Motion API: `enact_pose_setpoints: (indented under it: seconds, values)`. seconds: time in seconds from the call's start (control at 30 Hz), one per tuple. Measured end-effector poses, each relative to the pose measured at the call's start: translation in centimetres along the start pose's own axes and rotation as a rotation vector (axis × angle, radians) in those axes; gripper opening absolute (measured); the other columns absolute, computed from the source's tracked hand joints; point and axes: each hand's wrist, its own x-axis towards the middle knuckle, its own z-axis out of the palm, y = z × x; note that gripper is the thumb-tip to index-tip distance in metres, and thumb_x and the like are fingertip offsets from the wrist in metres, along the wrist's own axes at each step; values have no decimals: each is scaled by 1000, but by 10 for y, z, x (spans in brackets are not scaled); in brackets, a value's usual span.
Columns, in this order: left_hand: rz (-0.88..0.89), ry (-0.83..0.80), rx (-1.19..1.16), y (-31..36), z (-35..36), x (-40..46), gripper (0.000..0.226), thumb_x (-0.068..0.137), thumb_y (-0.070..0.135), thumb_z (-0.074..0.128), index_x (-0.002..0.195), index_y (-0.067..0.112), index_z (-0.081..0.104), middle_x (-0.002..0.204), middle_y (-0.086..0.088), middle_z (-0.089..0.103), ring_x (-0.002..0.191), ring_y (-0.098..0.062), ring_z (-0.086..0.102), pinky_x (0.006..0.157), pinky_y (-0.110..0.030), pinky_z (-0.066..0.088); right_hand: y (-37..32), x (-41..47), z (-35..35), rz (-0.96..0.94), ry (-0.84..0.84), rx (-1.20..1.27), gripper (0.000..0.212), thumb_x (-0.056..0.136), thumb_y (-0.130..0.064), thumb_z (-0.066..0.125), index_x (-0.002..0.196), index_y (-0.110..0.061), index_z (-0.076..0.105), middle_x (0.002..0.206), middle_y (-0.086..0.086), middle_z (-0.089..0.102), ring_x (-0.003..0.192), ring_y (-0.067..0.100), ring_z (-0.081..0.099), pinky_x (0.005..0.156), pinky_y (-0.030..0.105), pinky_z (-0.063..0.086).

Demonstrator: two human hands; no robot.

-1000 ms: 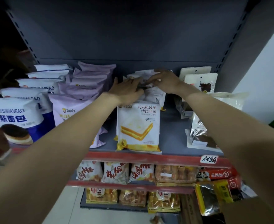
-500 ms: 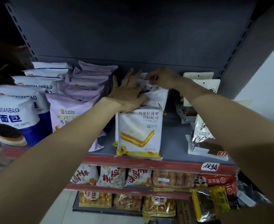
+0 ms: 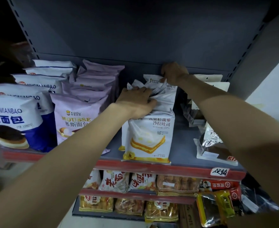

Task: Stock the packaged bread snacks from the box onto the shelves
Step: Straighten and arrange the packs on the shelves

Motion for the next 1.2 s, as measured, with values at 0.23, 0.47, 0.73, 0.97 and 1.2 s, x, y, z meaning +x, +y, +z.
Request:
enact_pose_setpoints:
  seconds: [0.23,0.47,0.73,0.97,1.2]
  values:
    - [9,6,-1,1,0,-1,50,98,45,25,141,20,31,147,-3,37,133,-24,32,99,-40,25,-3,2,-4,-34,108,81,13,86,-26,66,98,-22,71,114,5,64,107,27,59,82,31,43]
    - [14,24,6,1,1,0,50,98,43,27,138,14,36,146,-3,36,132,-24,33,99,-39,26,-36,6,-15,-181,162,15,21,88,-25,63,106,-14,67,113,12,65,104,30,59,78,32,44]
    - [25,32,11,0,1,1,53,98,44,27,138,13,42,151,1,25,133,-23,31,98,-39,26,-42,6,-19,-157,164,-50,20,90,-4,56,107,-2,67,113,19,64,103,34,60,81,36,48]
    - [13,47,-15,-1,1,3,56,96,48,29,134,11,47,149,6,24,130,-23,34,95,-40,27,-35,3,-12,-113,149,33,22,89,-17,61,108,-9,68,115,17,64,108,33,59,88,36,48]
    - [1,50,-22,-2,2,4,55,95,49,30,132,11,46,149,6,21,130,-22,34,94,-40,28,-27,-9,-28,-193,160,218,23,88,-27,64,107,-16,70,108,9,69,102,26,63,91,35,49]
